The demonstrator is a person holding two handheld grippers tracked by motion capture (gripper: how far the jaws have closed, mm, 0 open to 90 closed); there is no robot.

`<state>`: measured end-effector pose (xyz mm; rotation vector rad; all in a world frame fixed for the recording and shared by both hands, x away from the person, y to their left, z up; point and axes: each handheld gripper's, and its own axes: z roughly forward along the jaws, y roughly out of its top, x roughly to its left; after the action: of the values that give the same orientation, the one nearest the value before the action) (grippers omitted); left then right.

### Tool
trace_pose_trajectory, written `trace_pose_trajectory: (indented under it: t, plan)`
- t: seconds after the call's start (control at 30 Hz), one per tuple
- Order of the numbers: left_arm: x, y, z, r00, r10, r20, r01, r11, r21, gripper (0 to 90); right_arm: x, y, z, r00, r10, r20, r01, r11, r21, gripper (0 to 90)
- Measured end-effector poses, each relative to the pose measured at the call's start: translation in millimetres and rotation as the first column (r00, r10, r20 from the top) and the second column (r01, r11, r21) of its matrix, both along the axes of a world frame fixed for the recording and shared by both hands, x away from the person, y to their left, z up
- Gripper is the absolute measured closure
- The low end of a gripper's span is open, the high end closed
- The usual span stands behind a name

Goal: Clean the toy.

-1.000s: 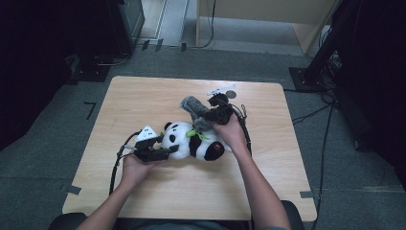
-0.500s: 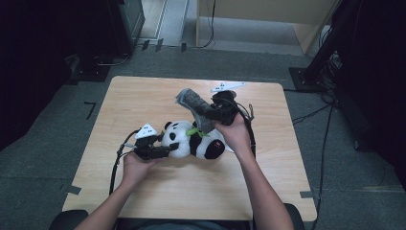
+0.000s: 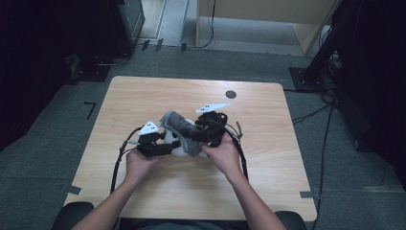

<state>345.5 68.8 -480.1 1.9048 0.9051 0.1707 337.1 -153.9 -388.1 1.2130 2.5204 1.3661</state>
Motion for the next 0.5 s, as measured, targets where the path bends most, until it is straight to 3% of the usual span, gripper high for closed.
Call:
trace_pose_trajectory:
  t: [0.03, 0.07, 0.1, 0.13, 0.4, 0.5]
  plan:
    - [0.1, -0.8, -0.8, 1.0000, 0.002, 0.002, -0.002, 1.0000, 0.009, 37.0, 5.1, 6.8, -18.4, 0.9994, -0.010, -0.033, 0.009, 0.998, -0.057, 76.3]
    - [0.2, -1.2, -1.7, 1.0000, 0.003, 0.005, -0.003, 0.9997, 0.023, 37.8, 7.5, 7.6, -27.0, 0.9994, -0.020, -0.029, 0.017, 0.996, -0.084, 76.2]
    - [0.3, -1.1, -2.4, 0.9999, 0.000, 0.010, -0.001, 0.9998, 0.021, 38.3, 9.5, 5.5, -32.7, 0.9989, -0.022, -0.041, 0.019, 0.998, -0.063, 76.2]
    - [0.3, -1.1, -2.4, 0.9999, 0.000, 0.010, -0.001, 0.9998, 0.021, 38.4, 10.4, 3.4, -34.0, 0.9985, -0.025, -0.049, 0.023, 0.998, -0.051, 76.2]
    - [-0.5, -3.5, -2.1, 0.9998, -0.004, 0.018, 0.003, 0.9991, 0.043, 39.4, 9.1, -3.5, -28.4, 0.9999, -0.001, 0.013, 0.003, 0.986, -0.168, 76.9]
    - [0.1, -3.5, -2.2, 0.9999, -0.002, 0.015, 0.001, 0.9994, 0.036, 39.5, 8.7, -10.1, -24.1, 0.9994, 0.001, 0.034, 0.006, 0.982, -0.188, 77.5]
